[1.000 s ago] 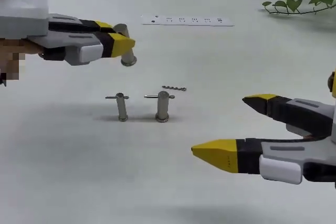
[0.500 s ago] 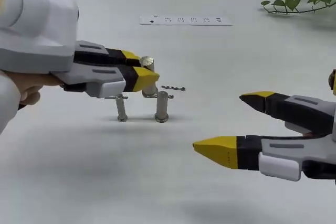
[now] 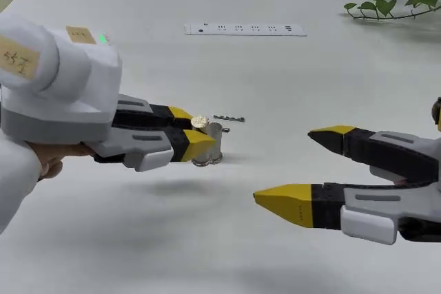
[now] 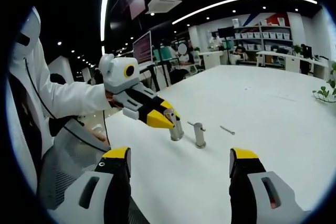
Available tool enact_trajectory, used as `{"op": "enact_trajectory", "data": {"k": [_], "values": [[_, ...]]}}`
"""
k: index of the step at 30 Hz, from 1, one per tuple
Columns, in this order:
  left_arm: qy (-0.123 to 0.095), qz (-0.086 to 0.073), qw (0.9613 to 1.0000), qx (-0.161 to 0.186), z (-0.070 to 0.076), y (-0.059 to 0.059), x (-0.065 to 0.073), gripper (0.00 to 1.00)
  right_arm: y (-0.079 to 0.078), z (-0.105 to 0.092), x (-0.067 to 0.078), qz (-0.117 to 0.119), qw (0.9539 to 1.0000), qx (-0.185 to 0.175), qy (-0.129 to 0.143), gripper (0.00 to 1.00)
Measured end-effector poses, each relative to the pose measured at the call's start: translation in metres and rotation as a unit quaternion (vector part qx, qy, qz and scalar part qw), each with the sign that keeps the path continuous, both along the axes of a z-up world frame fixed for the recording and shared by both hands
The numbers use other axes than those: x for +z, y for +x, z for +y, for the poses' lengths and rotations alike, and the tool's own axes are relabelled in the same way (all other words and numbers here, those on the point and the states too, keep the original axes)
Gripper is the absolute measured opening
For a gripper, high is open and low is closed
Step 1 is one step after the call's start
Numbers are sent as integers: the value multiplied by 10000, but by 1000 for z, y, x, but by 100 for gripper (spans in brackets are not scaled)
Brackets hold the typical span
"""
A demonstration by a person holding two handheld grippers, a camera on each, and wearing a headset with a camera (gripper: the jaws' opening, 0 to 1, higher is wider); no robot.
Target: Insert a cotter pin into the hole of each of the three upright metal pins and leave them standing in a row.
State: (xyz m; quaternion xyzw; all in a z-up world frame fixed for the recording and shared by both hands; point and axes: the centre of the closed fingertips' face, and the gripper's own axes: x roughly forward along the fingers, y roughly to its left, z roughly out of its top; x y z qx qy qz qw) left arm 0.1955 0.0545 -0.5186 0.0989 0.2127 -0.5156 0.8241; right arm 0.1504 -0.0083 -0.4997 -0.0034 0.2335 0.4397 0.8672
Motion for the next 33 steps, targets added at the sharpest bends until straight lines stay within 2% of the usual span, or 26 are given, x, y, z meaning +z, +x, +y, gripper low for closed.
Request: {"op": "enact_trajectory", "data": {"k": [11,13,20,27,28,31,33], "values": [[116,64,9999,-91,-14,-8,-14,9,-2,-1,-4,130,9999,12,-10,74],[143,146,9997,-128,-16,-10,-20,9,-2,0,-4,126,9999,18,-15,74],[323,119,9991,-240,-20,-15,-32,9,-5,1,-11,277,9995,95,-104,76],[326,120,9989,-310,-23,-17,-38,9,-6,1,-11,312,9994,115,-104,77],[332,77,9988,-340,-24,-17,-40,9,-4,1,-12,343,9993,76,-97,78],[307,131,9991,-267,-24,-15,-44,9,-5,0,-12,356,9993,76,-75,79],[347,109,9990,-265,-24,-14,-47,9,-5,1,-12,366,9993,86,-74,79]]}}
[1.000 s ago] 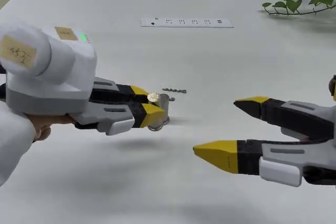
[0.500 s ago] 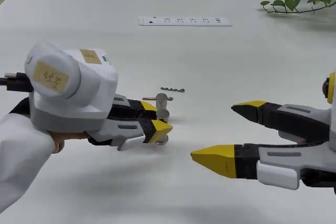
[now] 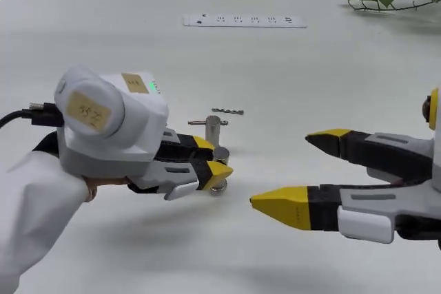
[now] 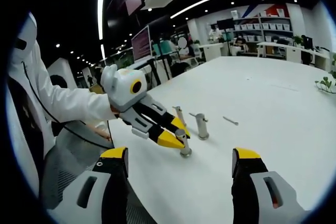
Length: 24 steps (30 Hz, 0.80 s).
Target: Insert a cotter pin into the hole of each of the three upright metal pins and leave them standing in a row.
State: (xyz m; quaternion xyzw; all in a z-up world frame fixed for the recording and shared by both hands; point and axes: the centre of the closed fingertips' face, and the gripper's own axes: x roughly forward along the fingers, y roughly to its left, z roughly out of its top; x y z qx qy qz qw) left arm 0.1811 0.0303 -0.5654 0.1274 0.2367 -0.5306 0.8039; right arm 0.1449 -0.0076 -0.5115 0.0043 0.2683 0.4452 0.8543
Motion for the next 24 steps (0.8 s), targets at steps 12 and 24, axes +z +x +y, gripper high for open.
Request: {"op": "enact_trajectory", "data": {"k": [12,24], "values": [[22,-100,9999,-24,4,0,-6,10,0,-1,3,-9,10000,36,10,78],[219,228,9993,-222,22,-17,-2,30,-1,-4,6,-27,9999,68,-81,78]]}}
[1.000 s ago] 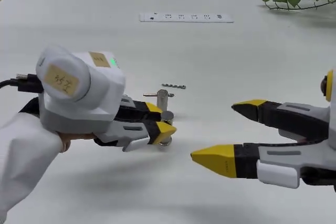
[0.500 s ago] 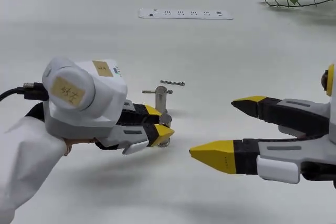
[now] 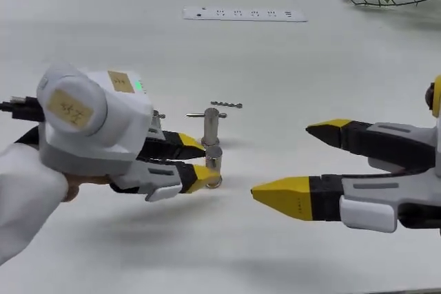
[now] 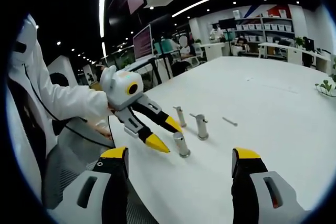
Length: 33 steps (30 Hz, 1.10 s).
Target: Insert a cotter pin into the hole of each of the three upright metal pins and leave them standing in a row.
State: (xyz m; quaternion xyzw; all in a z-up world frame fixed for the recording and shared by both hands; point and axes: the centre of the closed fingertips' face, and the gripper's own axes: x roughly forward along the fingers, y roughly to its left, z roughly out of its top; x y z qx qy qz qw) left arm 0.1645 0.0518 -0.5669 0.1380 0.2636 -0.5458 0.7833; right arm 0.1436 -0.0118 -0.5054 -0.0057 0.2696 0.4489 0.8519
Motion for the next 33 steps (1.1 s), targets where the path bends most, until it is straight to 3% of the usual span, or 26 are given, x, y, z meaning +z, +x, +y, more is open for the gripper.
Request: {"op": "enact_trajectory", "data": {"k": [2,5,9,11,14,16,18,20,22,24,27,31,33], "values": [[-34,-57,9999,-119,6,-7,5,45,1,-3,0,-1,10000,-8,1,78],[-81,-67,9999,-95,18,-16,13,58,4,-7,0,-10,10000,9,-68,78],[-101,-71,9996,258,37,-16,18,61,9,-18,0,-34,9998,-41,-178,78],[-132,-147,9993,313,44,-19,21,67,10,-22,1,-53,9996,-32,-277,78],[-570,169,9974,410,44,-30,26,83,12,-29,-6,-32,9980,145,-621,78],[-588,120,9974,411,46,-34,26,93,12,-30,-8,-56,9964,277,-802,78],[-642,238,9967,425,45,-39,26,97,14,-30,-8,-47,9953,382,-887,78],[-625,243,9969,407,45,-44,26,99,17,-30,-6,-123,9933,553,-1006,78],[-682,389,9959,439,44,-49,26,99,20,-31,-4,-142,9912,676,-1131,77],[-764,322,9954,488,43,-50,28,99,25,-33,-4,-42,9885,765,-1305,76],[-782,328,9946,602,45,-50,28,99,42,-39,-2,-346,9804,970,-1677,68],[-764,255,9937,783,50,-47,29,99,59,-38,1,-332,9778,1061,-1776,61],[-830,269,9916,952,53,-44,30,99,66,-37,0,-389,9714,1260,-1977,60]]}}
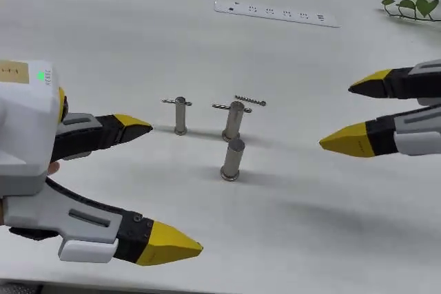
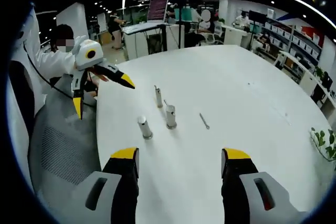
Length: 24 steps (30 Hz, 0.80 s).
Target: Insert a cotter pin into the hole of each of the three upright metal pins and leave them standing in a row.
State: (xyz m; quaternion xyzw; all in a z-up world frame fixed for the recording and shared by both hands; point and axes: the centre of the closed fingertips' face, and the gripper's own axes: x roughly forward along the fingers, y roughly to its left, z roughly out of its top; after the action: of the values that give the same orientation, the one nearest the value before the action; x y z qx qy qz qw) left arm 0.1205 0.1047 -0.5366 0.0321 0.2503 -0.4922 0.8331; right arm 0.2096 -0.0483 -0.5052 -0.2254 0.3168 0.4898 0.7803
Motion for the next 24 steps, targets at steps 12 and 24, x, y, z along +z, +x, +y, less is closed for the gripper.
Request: {"op": "enact_trajectory", "data": {"k": [12,24], "values": [[136,-148,9997,136,5,3,5,99,40,28,-15,-32,9957,749,-547,51],[79,-118,9999,-48,-16,-8,11,99,60,54,-49,111,9871,1198,-1058,35]]}}
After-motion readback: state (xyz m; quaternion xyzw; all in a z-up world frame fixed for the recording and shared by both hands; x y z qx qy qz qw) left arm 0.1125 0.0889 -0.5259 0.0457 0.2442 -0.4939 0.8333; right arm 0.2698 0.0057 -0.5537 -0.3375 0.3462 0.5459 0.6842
